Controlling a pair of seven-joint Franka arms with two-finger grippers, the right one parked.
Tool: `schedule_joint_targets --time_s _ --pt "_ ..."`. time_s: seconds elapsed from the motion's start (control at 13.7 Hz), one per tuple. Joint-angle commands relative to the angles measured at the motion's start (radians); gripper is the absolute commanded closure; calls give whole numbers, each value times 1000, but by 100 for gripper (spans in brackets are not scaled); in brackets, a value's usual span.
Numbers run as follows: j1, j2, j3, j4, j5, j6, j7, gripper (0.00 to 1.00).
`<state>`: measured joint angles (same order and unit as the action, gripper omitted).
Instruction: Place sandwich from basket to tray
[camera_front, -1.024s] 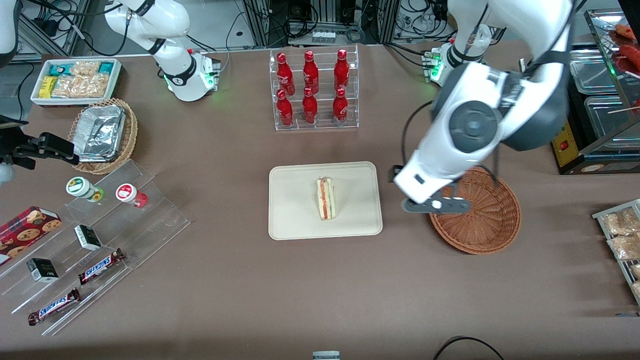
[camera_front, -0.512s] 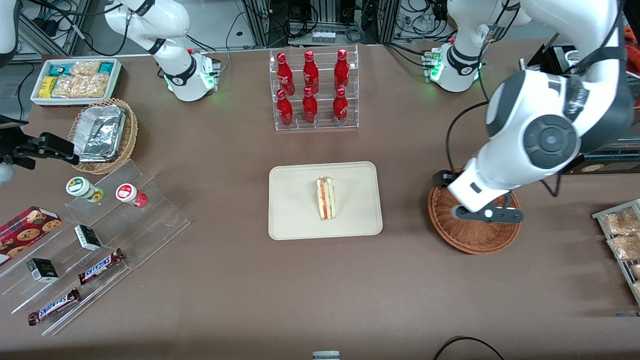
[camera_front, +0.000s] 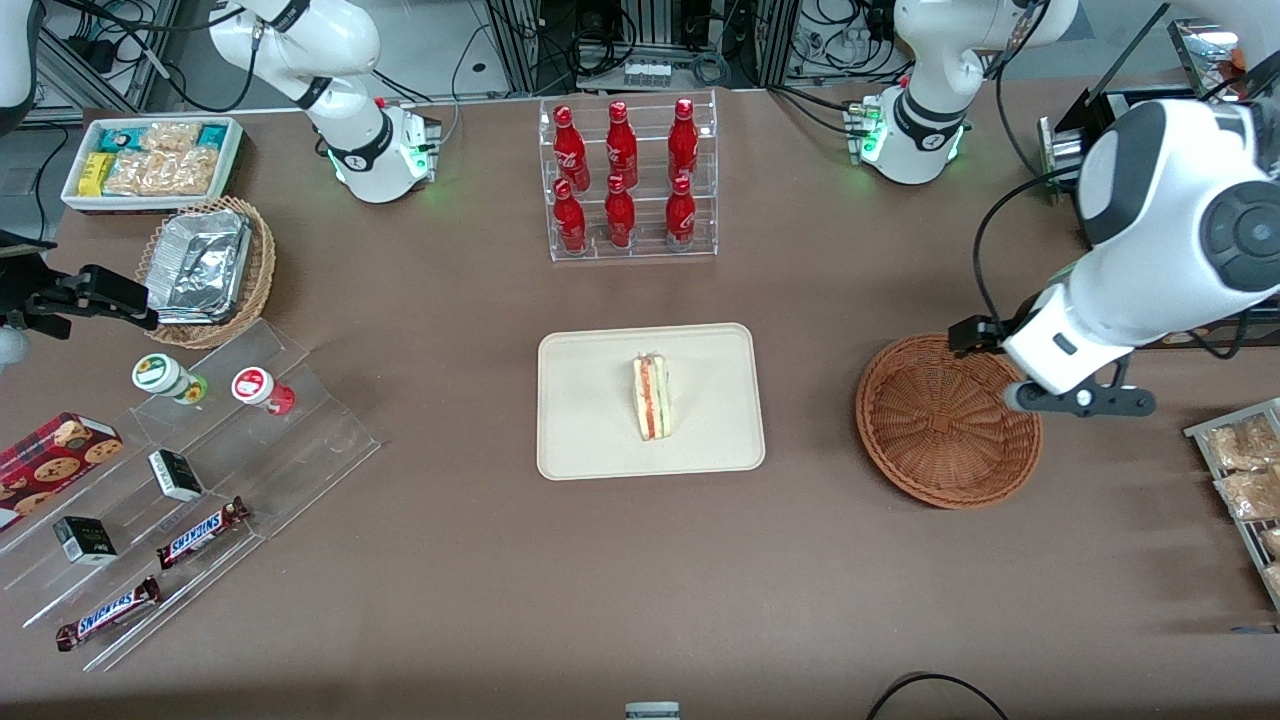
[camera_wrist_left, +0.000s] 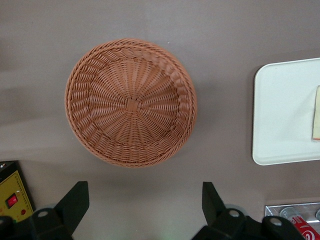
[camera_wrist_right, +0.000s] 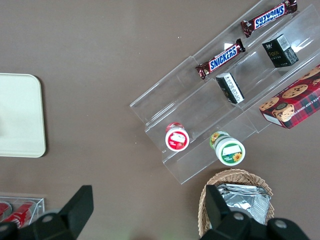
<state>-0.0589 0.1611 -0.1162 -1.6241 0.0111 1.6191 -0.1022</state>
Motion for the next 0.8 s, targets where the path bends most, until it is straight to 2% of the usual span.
schedule_joint_targets --time_s 0.0,0.29,0.73 --pt "44 -78 -42 -63 7 6 10 0" --pt "116 -172 -62 -141 7 -4 12 0" --pt "120 -262 -46 -114 7 -162 62 0"
